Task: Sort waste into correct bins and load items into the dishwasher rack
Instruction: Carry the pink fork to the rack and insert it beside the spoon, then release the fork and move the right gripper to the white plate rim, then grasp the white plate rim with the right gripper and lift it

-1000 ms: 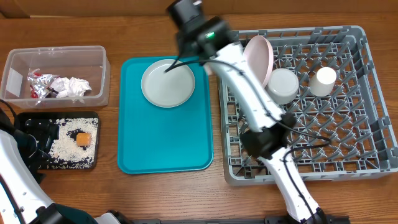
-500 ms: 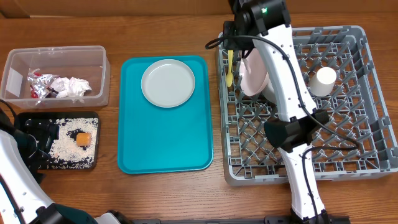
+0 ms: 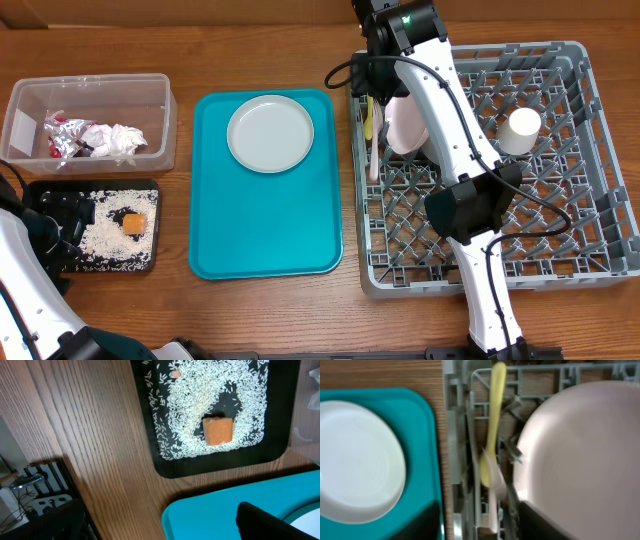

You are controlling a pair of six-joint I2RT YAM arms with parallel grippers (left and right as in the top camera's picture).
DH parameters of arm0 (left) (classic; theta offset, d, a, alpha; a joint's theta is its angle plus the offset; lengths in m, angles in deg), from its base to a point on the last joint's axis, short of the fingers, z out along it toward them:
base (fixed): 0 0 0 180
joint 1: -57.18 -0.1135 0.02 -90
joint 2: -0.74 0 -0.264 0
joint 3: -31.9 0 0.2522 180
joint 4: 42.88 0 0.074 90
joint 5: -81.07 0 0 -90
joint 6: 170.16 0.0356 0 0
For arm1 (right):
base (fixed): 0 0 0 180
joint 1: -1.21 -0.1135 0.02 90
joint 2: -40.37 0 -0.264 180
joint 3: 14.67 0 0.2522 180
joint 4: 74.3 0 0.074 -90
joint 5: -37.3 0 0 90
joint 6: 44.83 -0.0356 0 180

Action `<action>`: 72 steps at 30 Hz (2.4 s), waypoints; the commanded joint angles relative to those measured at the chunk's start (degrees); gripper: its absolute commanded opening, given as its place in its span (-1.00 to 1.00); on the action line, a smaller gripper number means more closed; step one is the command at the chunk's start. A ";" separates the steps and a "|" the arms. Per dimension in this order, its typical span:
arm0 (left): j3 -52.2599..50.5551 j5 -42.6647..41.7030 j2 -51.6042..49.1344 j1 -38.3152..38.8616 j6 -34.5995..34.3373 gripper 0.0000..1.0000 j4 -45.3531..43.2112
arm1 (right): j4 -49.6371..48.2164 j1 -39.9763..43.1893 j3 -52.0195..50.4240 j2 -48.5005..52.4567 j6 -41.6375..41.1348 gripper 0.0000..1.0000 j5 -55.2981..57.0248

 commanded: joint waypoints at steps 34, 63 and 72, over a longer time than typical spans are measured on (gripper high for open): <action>-0.20 0.76 0.66 0.11 -0.55 0.99 -0.02 | -13.27 -18.84 -24.02 -5.73 -32.48 0.87 0.94; -0.20 0.76 0.66 0.11 -0.52 1.00 -0.02 | -31.61 -18.84 -41.59 -5.49 -33.05 -0.34 -1.51; -0.20 0.76 0.66 0.11 -0.52 1.00 -0.02 | -31.56 -18.82 -41.59 -5.49 -32.61 -0.73 -1.51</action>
